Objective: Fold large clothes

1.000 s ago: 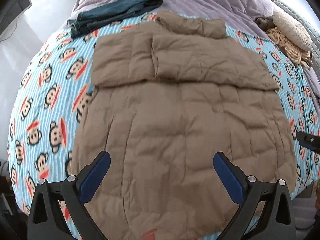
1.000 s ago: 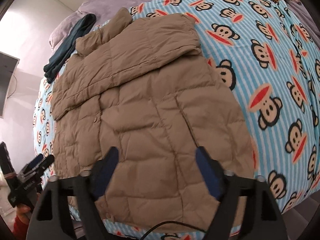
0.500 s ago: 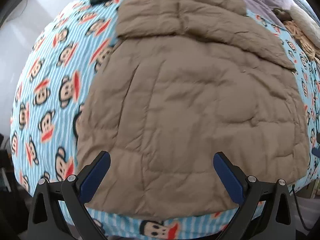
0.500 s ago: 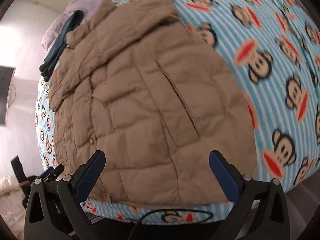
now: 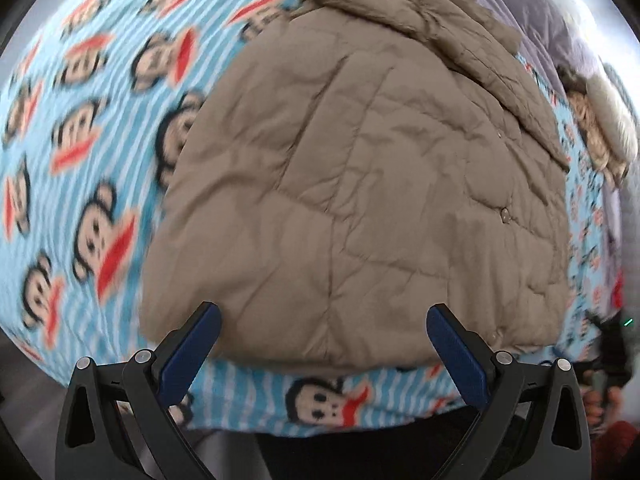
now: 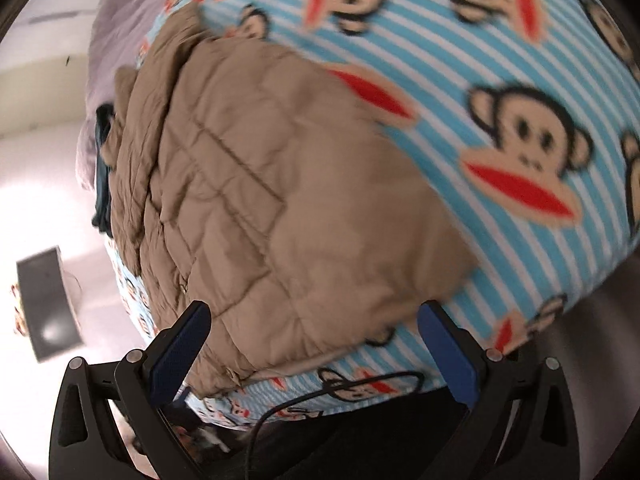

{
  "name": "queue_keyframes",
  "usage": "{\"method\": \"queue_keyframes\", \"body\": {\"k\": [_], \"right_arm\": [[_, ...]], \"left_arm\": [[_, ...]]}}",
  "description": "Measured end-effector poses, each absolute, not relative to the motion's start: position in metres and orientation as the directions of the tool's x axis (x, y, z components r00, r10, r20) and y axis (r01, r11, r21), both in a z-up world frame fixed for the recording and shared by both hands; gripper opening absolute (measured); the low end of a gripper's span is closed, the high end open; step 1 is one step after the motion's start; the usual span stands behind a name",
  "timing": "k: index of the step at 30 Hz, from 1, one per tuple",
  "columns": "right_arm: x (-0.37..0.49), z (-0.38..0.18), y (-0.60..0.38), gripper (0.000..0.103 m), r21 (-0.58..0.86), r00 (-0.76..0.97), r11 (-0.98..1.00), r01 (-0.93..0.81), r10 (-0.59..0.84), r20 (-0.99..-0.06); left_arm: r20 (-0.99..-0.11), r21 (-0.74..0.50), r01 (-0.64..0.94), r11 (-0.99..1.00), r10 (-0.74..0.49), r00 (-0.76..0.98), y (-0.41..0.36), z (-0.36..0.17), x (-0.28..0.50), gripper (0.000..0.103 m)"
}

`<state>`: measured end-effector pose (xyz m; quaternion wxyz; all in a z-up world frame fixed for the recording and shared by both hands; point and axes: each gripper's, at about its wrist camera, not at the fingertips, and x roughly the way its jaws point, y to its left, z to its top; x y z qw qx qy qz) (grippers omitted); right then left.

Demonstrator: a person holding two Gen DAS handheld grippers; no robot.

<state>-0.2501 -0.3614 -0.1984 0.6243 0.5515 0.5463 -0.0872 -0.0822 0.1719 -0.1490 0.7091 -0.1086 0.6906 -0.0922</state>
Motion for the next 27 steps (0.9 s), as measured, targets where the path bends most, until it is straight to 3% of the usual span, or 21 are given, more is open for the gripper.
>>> {"method": "queue_keyframes", "body": {"k": [4, 8, 18, 19, 21, 22, 23, 24, 26, 27], "right_arm": [[-0.261, -0.214, -0.360, 0.103, 0.601, 0.394, 0.319, 0.733, 0.522, -0.757], [-0.263, -0.232, -0.358, 0.103, 0.623, 0.420, 0.248, 0.742, 0.553, -0.720], [-0.249, -0.243, -0.352, 0.103, 0.691, 0.500, 0.155, 0.706, 0.582, -0.641], [-0.246, -0.246, -0.351, 0.103, 0.694, 0.508, 0.137, 0.707, 0.584, -0.633], [-0.245, -0.249, -0.351, 0.103, 0.699, 0.525, 0.102, 0.708, 0.585, -0.618], [-0.245, -0.250, -0.351, 0.101, 0.702, 0.534, 0.089, 0.707, 0.583, -0.612], [-0.246, -0.250, -0.351, 0.097, 0.707, 0.546, 0.073, 0.704, 0.582, -0.603], [-0.247, -0.249, -0.350, 0.093, 0.712, 0.554, 0.062, 0.699, 0.583, -0.594], [-0.248, -0.250, -0.350, 0.060, 0.709, 0.552, 0.051, 0.703, 0.590, -0.590], [-0.249, -0.251, -0.350, 0.052, 0.709, 0.551, 0.051, 0.704, 0.591, -0.589]], "left_arm": [[-0.929, -0.368, -0.144, 0.919, -0.371, 0.002, 0.201, -0.161, -0.096, 0.103], [-0.922, -0.365, -0.265, 0.893, -0.387, -0.034, 0.212, -0.187, -0.106, 0.103], [-0.900, -0.425, -0.308, 0.851, -0.434, 0.041, 0.199, -0.199, -0.089, 0.103], [-0.897, -0.431, -0.318, 0.845, -0.441, 0.044, 0.196, -0.201, -0.086, 0.099], [-0.906, -0.408, -0.312, 0.858, -0.422, 0.025, 0.180, -0.205, -0.077, 0.076], [-0.914, -0.389, -0.292, 0.874, -0.406, 0.001, 0.174, -0.207, -0.076, 0.055], [-0.915, -0.386, -0.275, 0.880, -0.403, -0.005, 0.170, -0.207, -0.075, 0.040], [-0.913, -0.394, -0.266, 0.880, -0.408, 0.002, 0.169, -0.205, -0.075, 0.033], [-0.909, -0.408, -0.243, 0.880, -0.416, 0.021, 0.167, -0.198, -0.075, 0.021], [-0.910, -0.409, -0.233, 0.882, -0.415, 0.027, 0.166, -0.195, -0.074, 0.018]]}}
